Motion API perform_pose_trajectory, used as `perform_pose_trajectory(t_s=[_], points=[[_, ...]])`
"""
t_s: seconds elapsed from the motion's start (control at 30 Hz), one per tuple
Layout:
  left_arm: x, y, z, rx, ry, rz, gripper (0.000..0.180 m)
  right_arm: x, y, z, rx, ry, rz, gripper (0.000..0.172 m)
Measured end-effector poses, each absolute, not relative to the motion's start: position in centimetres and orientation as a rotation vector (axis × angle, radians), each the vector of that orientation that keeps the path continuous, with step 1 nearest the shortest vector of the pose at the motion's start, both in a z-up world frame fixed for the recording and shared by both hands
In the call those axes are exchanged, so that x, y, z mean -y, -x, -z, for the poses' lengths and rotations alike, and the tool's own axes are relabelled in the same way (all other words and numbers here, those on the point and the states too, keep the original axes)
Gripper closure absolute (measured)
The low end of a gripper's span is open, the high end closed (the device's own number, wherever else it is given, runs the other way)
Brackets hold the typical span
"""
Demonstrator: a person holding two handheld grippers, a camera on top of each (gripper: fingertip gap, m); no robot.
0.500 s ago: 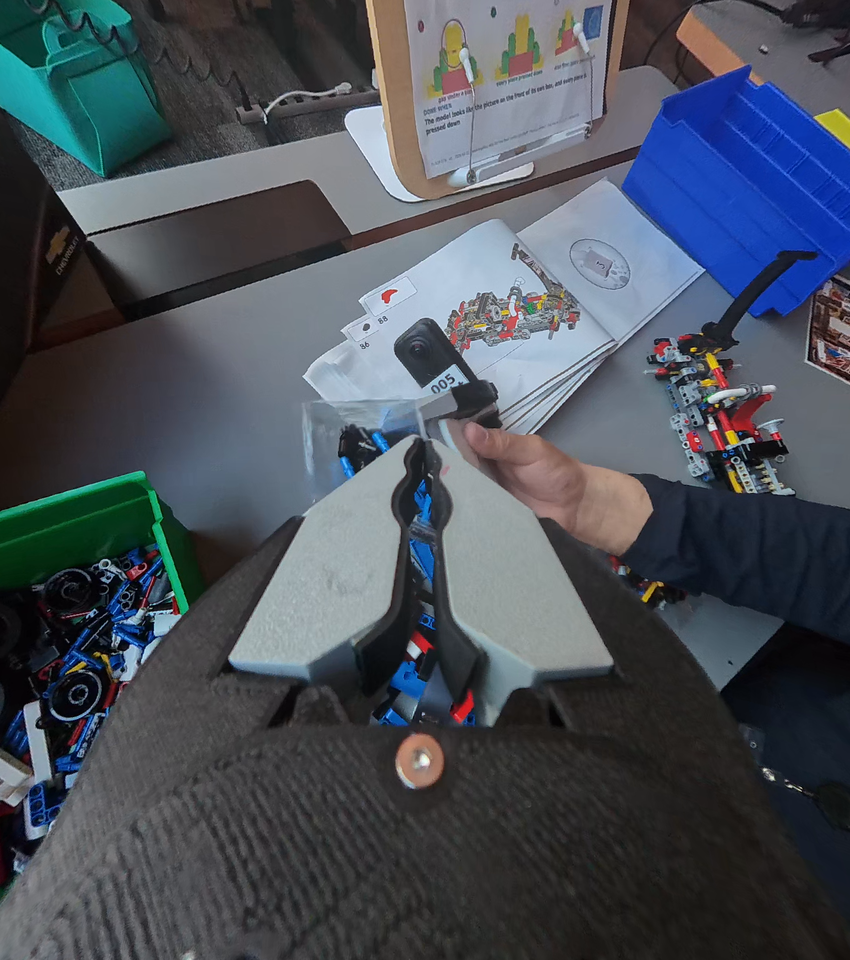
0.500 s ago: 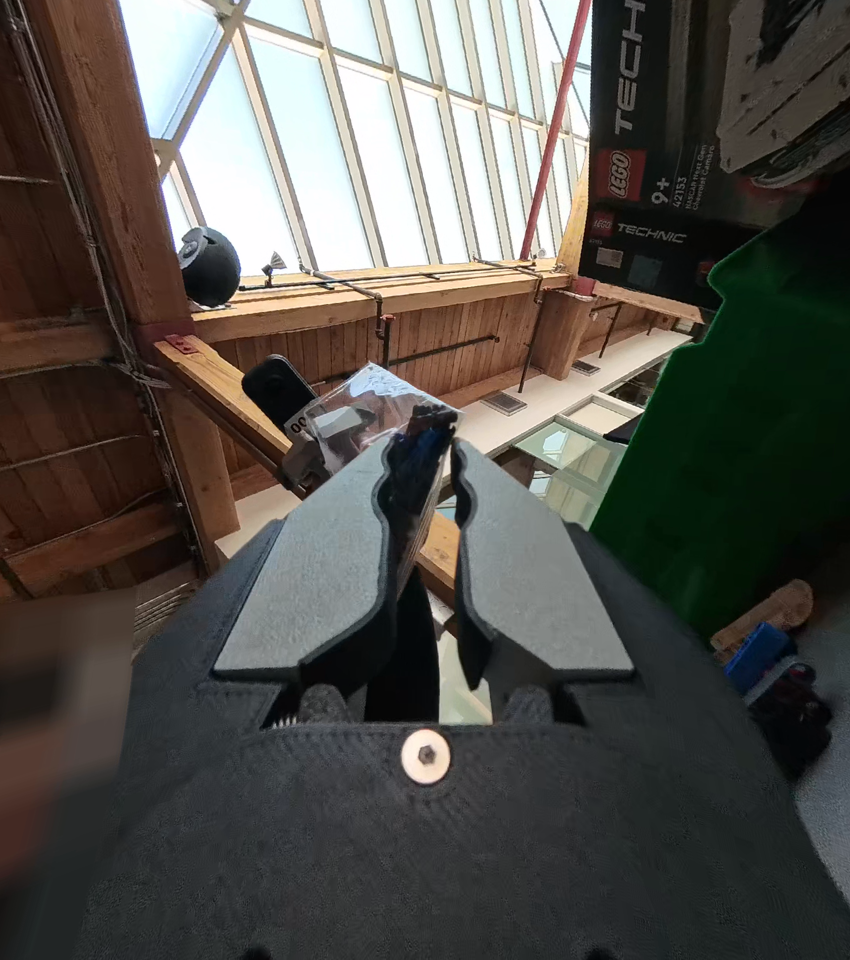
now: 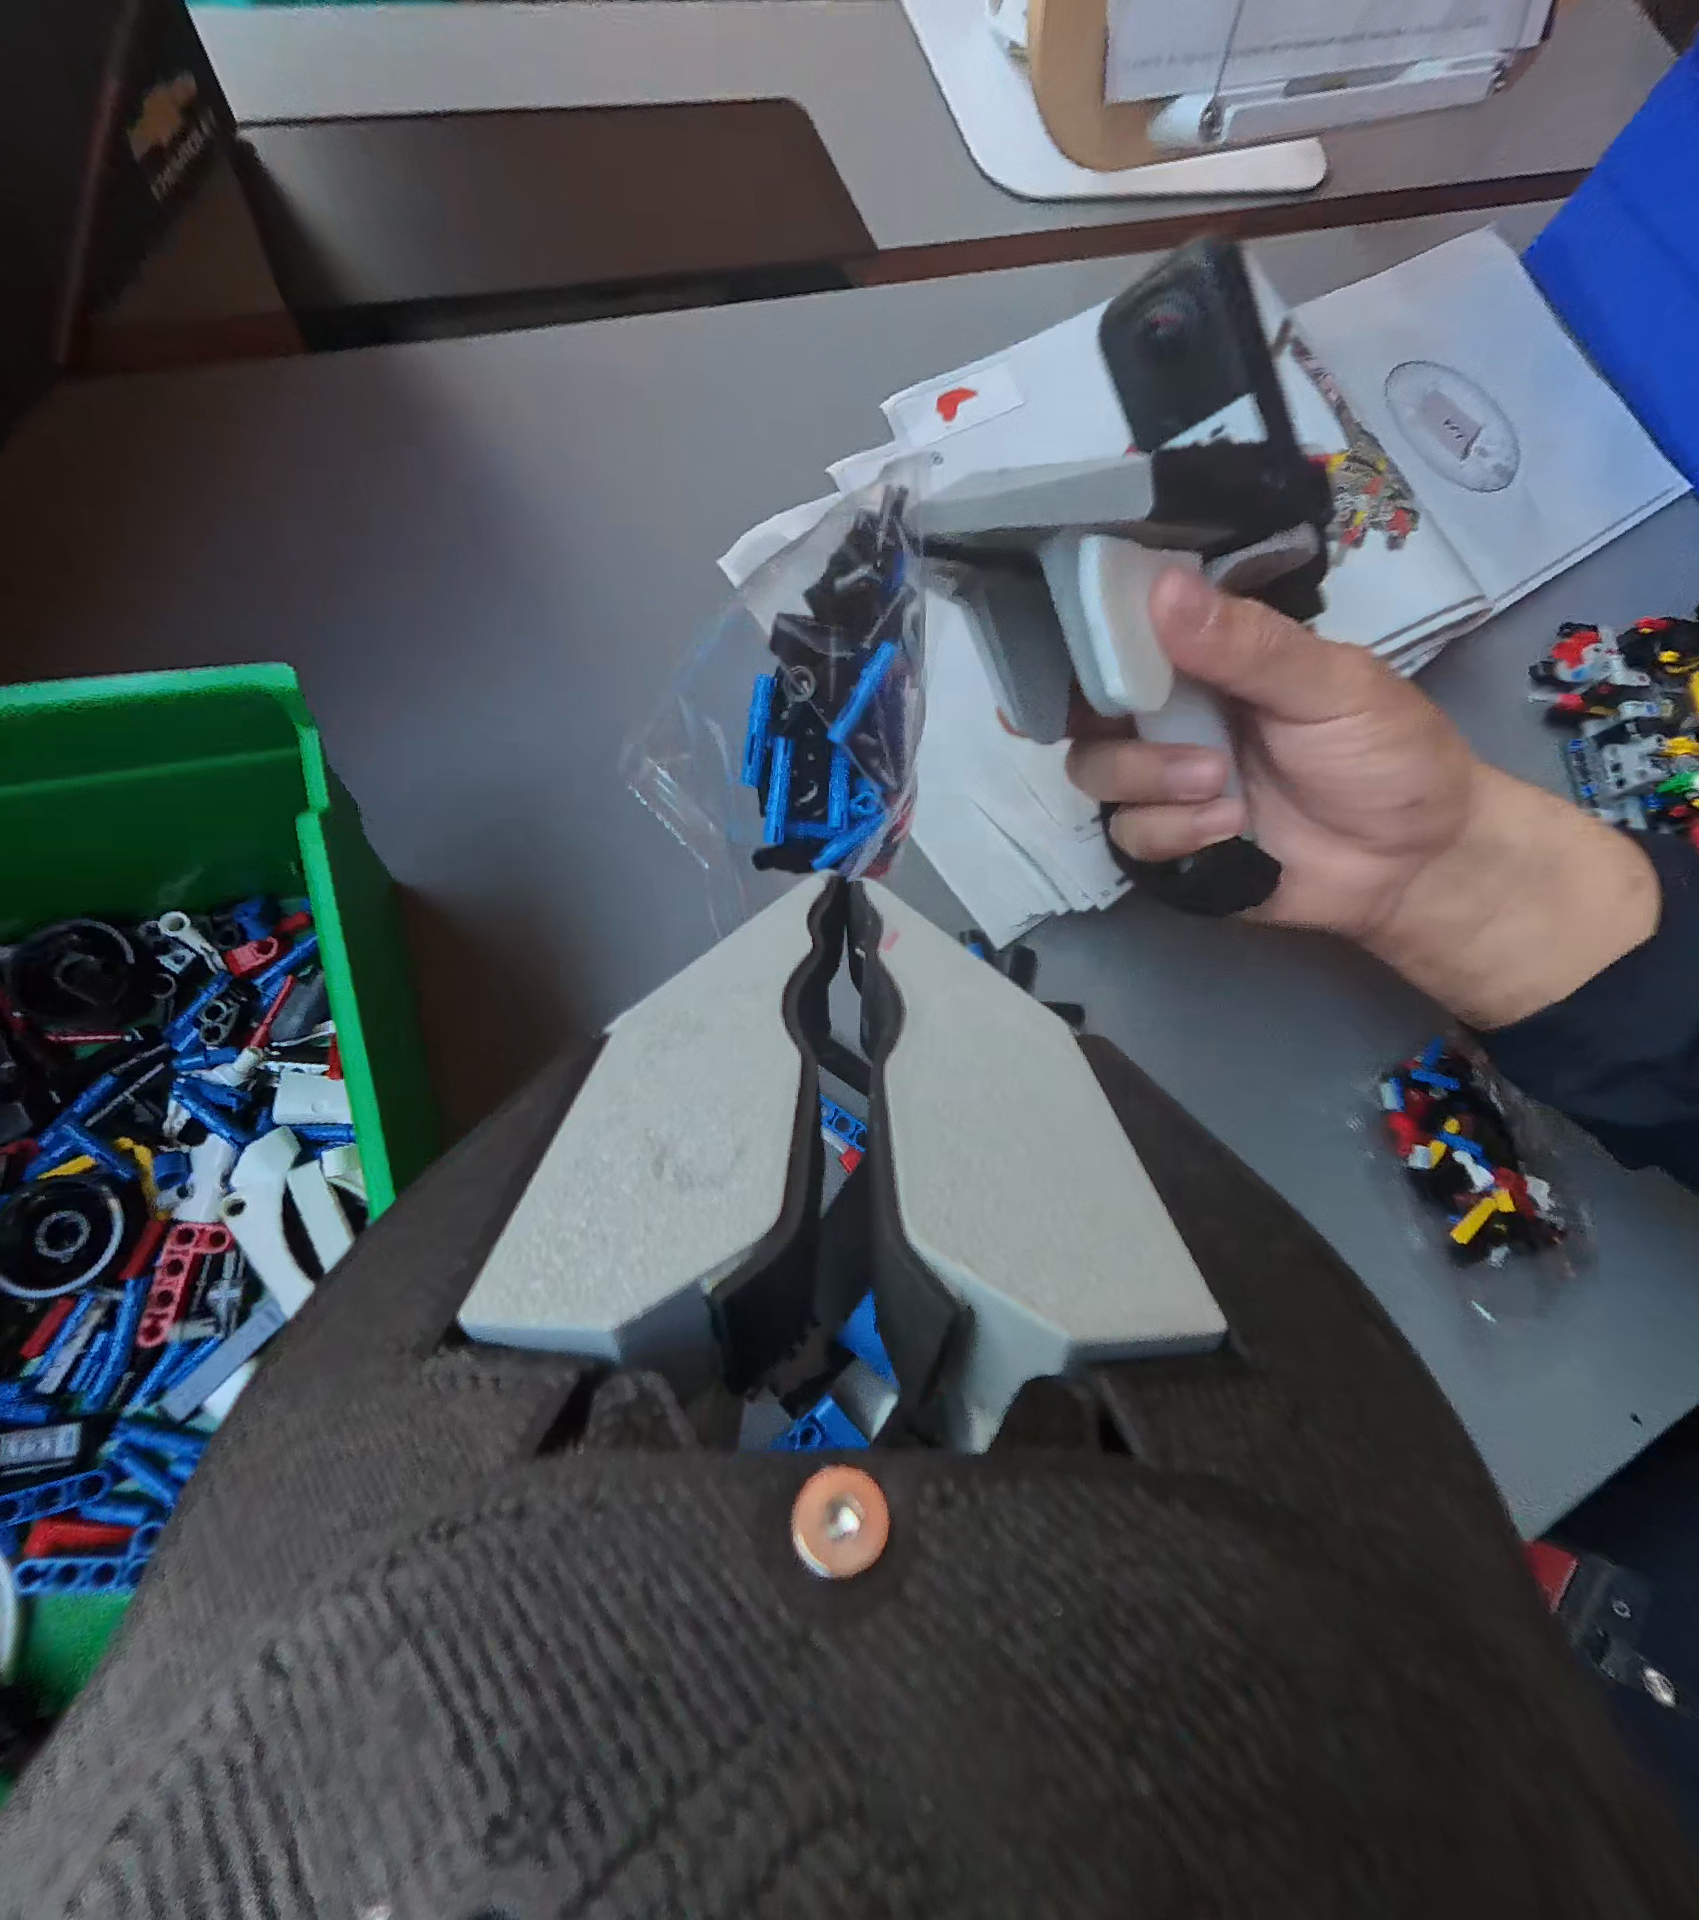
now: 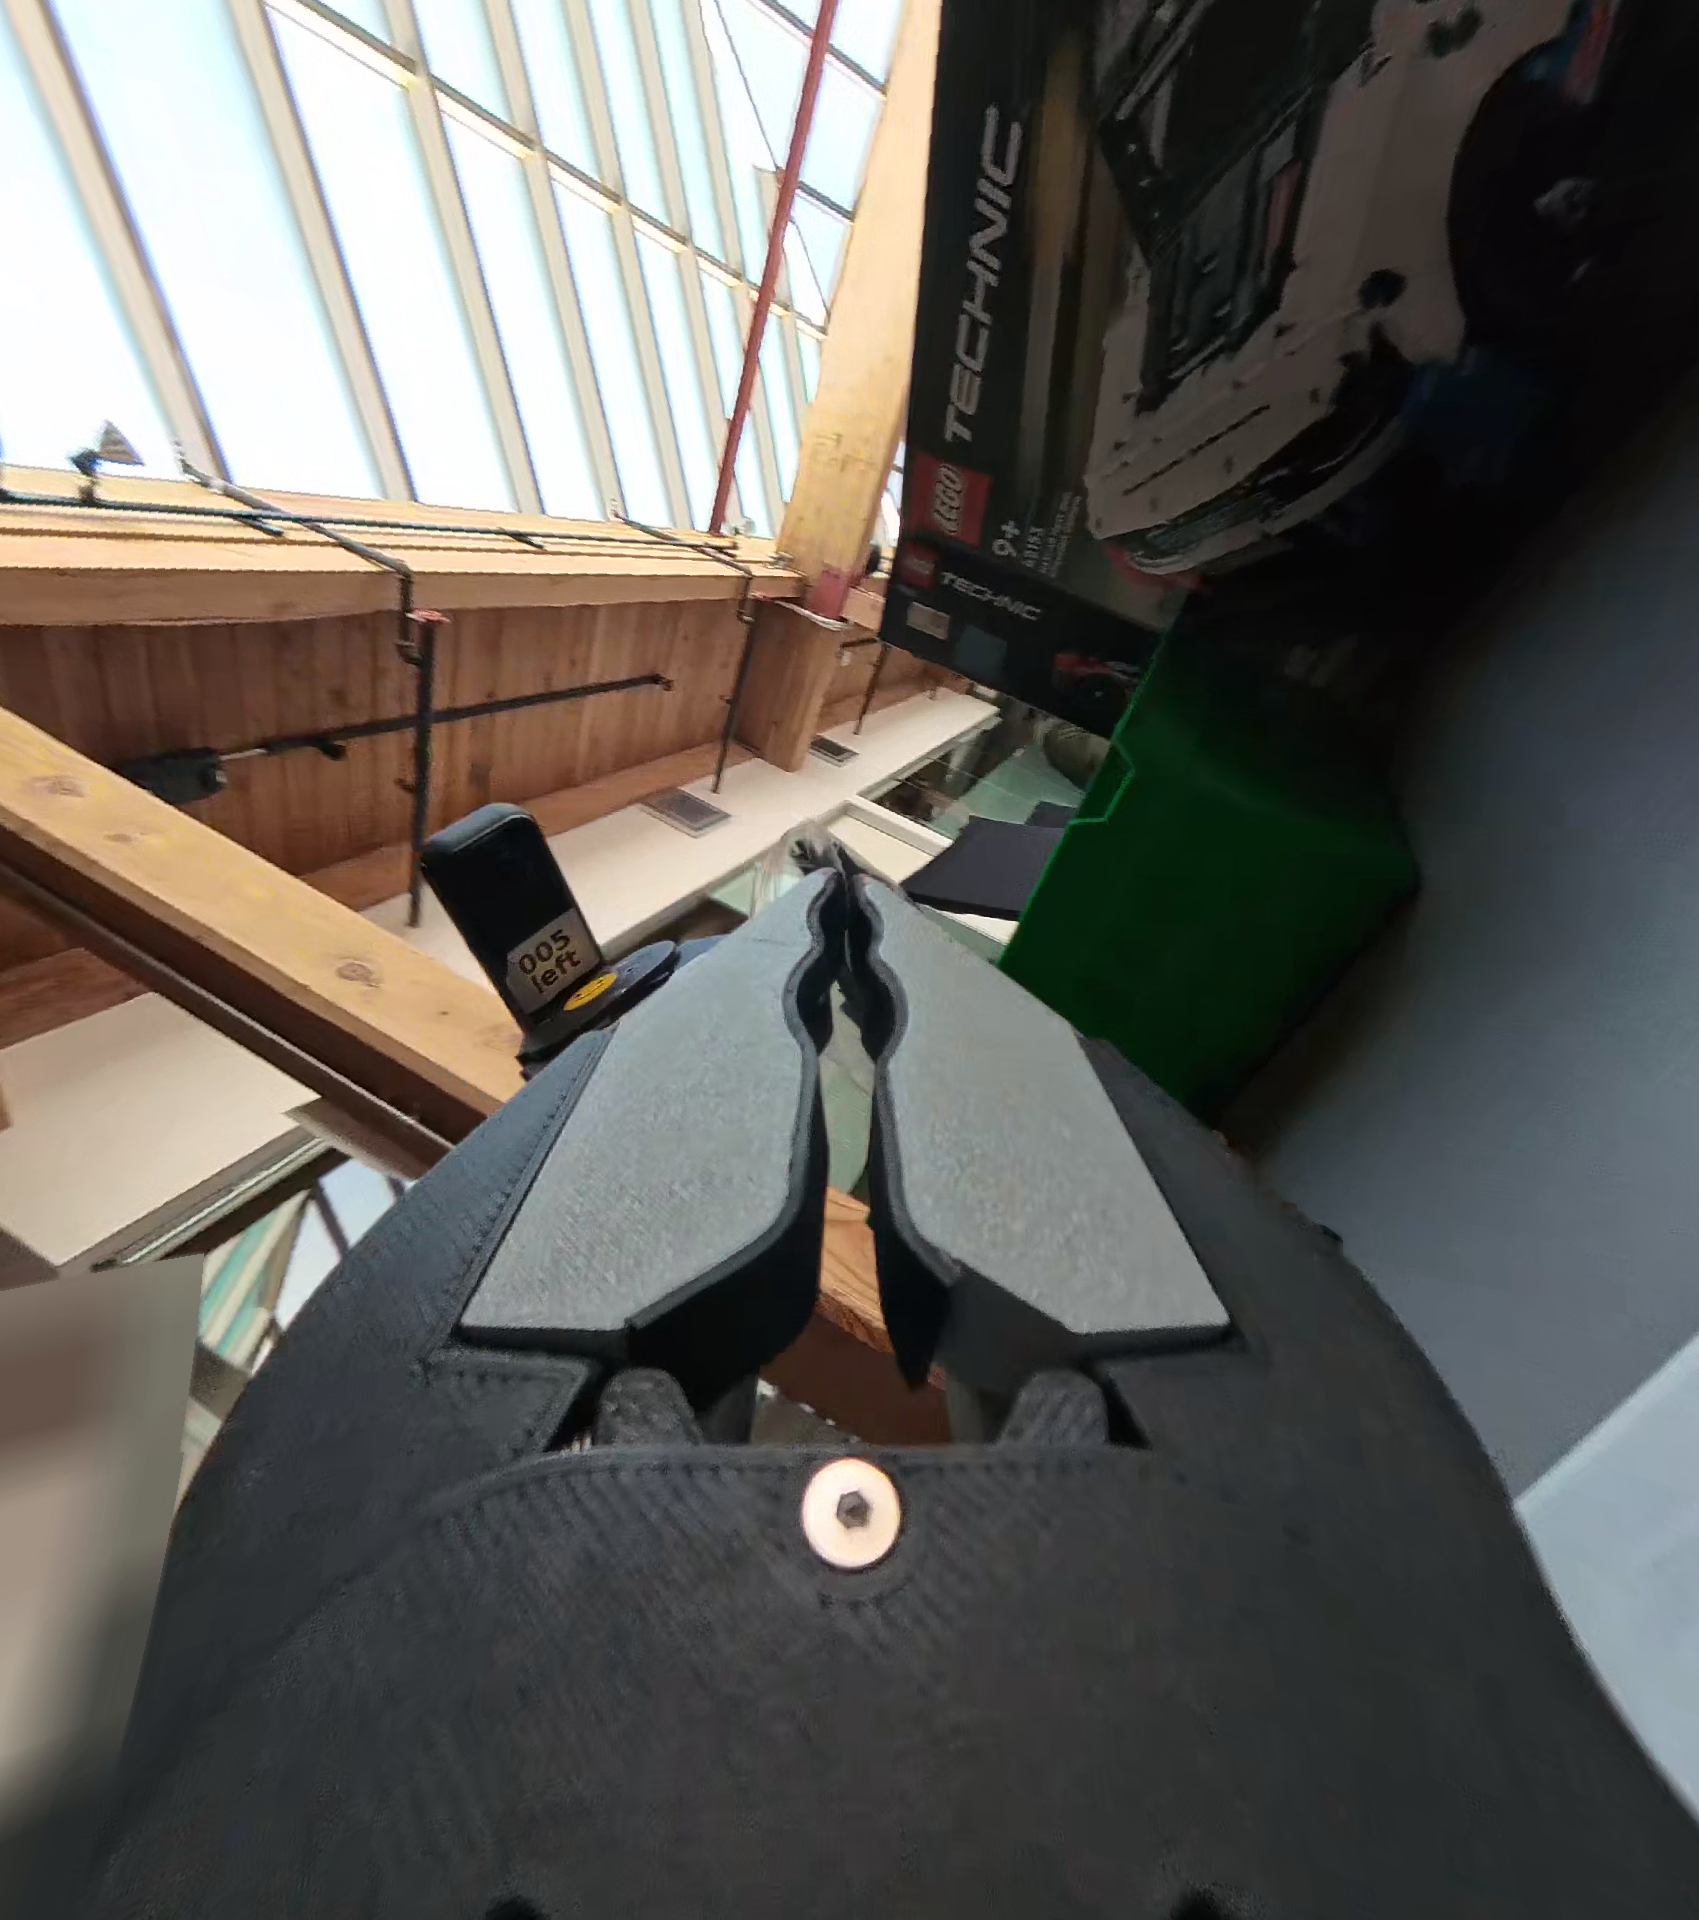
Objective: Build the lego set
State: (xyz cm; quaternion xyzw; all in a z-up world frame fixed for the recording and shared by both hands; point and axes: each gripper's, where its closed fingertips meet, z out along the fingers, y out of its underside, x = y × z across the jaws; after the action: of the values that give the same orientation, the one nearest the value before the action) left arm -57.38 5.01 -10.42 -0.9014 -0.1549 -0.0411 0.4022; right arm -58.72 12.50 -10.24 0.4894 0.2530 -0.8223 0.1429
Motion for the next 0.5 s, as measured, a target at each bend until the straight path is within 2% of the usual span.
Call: perform_pose_trajectory(t_s=[0.27, 0.5], points=[[-5.5, 58.6, 16.4, 0.521, 2.263, 0.18, 0.18, -12.2, 60.9, 13.6, -1.103, -1.688, 2.148, 0.172], [-5.1, 58.2, 17.6, 0.511, 2.272, 0.192, 0.18, -10.2, 62.1, 15.7, -1.301, -1.71, 1.975, 0.172]])
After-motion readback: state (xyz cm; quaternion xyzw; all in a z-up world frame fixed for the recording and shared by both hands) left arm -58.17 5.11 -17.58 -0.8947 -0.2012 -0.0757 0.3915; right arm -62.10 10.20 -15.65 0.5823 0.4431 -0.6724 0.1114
